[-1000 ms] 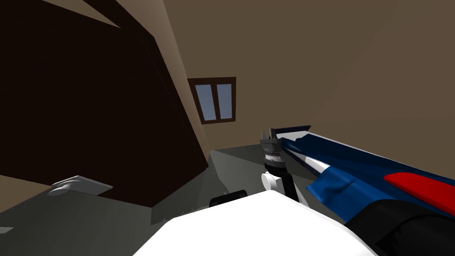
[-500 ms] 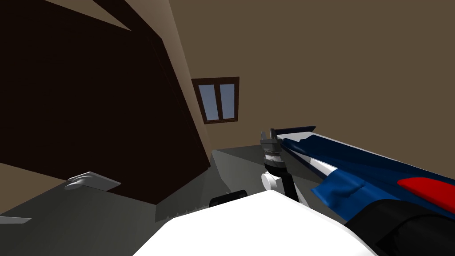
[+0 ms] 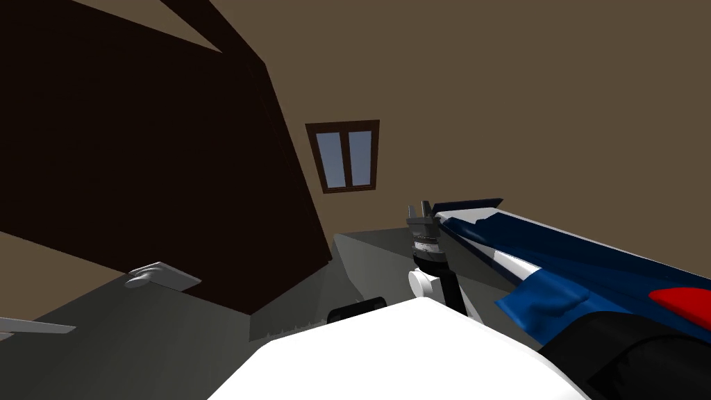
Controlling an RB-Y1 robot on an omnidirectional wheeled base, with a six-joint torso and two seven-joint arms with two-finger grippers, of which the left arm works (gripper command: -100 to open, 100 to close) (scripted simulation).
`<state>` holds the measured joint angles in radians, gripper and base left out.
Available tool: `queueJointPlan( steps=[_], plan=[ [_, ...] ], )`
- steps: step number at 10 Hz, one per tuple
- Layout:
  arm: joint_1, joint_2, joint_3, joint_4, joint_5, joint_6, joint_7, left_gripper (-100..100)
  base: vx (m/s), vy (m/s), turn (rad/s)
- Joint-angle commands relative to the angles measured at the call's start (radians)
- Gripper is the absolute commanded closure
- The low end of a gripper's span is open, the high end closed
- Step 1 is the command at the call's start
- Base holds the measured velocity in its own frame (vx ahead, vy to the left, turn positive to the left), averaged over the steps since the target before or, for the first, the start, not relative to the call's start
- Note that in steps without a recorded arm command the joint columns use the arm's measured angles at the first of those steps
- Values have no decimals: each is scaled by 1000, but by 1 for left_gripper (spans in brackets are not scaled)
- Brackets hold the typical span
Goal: Push the door open
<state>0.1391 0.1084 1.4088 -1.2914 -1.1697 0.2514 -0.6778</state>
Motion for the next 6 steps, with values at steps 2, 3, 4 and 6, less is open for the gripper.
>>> queueJointPlan(
  steps=[2,3,4,6],
  plan=[
    [-27,-9,35,2,81,-39,26,100,29,61,54],
    [-27,-9,35,2,90,-39,26,100,30,57,35],
    [-27,-9,35,2,90,-39,26,100,2,25,1],
    [-38,-10,52,-1,130,-56,36,100,-5,12,16]
  ],
)
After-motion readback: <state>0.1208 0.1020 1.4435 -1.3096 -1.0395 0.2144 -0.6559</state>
